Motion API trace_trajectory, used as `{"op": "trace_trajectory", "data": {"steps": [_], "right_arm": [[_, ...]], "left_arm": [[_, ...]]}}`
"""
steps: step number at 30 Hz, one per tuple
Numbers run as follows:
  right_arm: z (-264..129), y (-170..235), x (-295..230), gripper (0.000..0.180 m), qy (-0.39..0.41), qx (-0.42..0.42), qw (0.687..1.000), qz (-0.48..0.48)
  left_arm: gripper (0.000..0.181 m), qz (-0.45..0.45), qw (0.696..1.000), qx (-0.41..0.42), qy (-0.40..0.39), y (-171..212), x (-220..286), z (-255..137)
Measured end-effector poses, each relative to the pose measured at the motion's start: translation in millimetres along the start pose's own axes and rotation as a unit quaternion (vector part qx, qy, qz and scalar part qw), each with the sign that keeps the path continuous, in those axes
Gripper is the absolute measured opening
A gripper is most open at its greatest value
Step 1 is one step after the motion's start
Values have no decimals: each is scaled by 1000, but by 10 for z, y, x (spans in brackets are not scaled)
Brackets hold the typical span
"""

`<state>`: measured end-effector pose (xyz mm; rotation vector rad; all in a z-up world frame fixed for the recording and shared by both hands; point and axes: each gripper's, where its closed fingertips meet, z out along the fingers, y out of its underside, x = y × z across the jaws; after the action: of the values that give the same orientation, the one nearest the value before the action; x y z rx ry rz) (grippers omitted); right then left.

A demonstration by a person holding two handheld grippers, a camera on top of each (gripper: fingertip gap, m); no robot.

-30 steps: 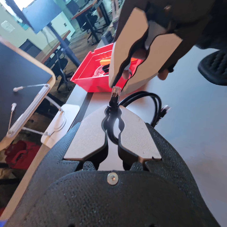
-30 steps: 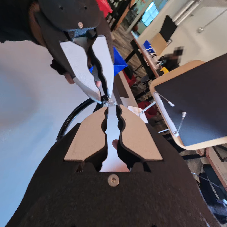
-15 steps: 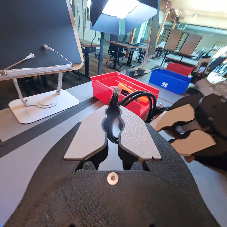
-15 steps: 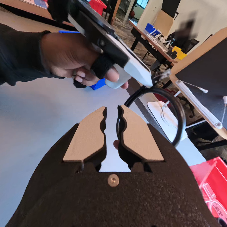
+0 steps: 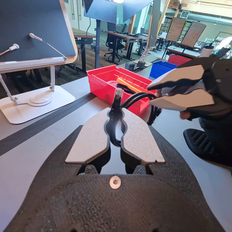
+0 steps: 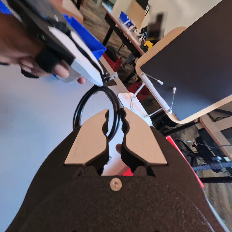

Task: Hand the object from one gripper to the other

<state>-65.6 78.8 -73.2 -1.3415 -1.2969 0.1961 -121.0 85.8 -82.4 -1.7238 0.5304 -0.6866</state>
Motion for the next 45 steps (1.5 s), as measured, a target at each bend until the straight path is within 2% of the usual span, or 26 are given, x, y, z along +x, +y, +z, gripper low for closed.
{"op": "trace_trajectory", "data": {"steps": [2, 7, 9, 11, 14, 17, 18, 19, 20, 22, 24, 28, 32, 36, 40, 43, 45], "right_arm": [[40, 88, 27, 7, 16, -20, 999, -30], [45, 91, 95, 6, 12, 1, 1000, -18], [37, 96, 140, 7, -5, 19, 1000, 20], [16, 70, 156, 7, -52, 52, 992, 100], [-23, 24, 151, 7, -138, 98, 960, 222], [-16, 44, 117, 8, -193, 113, 933, 282], [2, 74, 125, 8, -193, 111, 931, 289], [57, 191, 203, 7, -161, 89, 940, 286], [80, 294, 257, 6, -142, 78, 950, 268], [-32, 191, 256, 6, -177, 119, 936, 281], [-102, 91, 295, 6, -161, 119, 945, 258], [-173, 14, 304, 6, -120, 95, 968, 199], [-162, 31, 272, 6, -112, 79, 974, 181], [-129, -24, 147, 6, -122, 73, 974, 176], [-83, -70, -46, 6, -122, 53, 982, 131], [-53, -80, -177, 6, -126, 36, 986, 104], [-39, -65, -235, 6, -125, 25, 988, 86]], "left_arm": [[11, -12, 1000, 3, 18, -6, 51, 8], [11, -76, 993, 20, 90, -49, 121, -31], [11, -97, 985, 44, 136, -111, 206, -58], [11, -95, 977, 75, 175, -185, 289, -98], [11, -44, 970, 117, 208, -252, 419, -161], [11, -5, 963, 135, 234, -262, 555, -203], [10, 1, 958, 143, 249, -270, 595, -234], [0, -2, 948, 167, 270, -327, 628, -311], [0, -20, 943, 193, 271, -419, 589, -382], [0, -17, 961, 181, 208, -461, 389, -379], [0, 35, 976, 152, 154, -423, 299, -374], [7, 76, 983, 115, 123, -410, 332, -353], [14, 175, 982, 49, 54, -244, 376, -201], [18, 260, 966, 1, -17, -100, 379, -44], [18, 364, 927, -17, -83, -46, 371, 31], [17, 424, 899, -44, -102, 42, 369, 70], [9, 444, 888, -50, -107, 62, 361, 71]]}}
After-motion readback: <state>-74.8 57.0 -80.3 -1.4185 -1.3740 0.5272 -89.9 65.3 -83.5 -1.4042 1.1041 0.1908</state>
